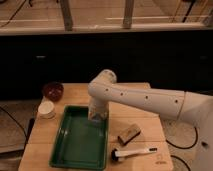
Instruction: Place sponge in tray
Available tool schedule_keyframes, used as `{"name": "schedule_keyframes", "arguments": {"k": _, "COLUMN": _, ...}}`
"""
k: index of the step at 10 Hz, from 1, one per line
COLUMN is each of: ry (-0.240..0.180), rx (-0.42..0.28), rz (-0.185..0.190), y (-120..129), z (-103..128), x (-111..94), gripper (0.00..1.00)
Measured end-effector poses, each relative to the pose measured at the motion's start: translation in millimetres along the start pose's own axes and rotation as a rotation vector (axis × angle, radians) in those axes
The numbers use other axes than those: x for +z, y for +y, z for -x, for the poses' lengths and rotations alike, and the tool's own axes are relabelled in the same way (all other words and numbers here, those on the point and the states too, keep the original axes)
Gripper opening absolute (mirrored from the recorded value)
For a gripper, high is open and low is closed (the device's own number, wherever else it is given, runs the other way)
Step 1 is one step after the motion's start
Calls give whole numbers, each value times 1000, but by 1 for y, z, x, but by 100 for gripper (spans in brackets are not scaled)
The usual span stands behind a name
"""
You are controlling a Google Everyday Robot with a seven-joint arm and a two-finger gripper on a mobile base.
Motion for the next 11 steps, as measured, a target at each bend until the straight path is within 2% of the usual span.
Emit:
{"name": "schedule_keyframes", "arguments": {"k": 5, "ry": -23, "rx": -63, "rz": 7, "y": -15, "z": 14, "x": 12, "gripper": 0}}
{"name": "schedule_keyframes", "arguments": {"k": 11, "ry": -37, "rx": -105, "rz": 8, "y": -21, "z": 25, "x": 20, "gripper": 0}}
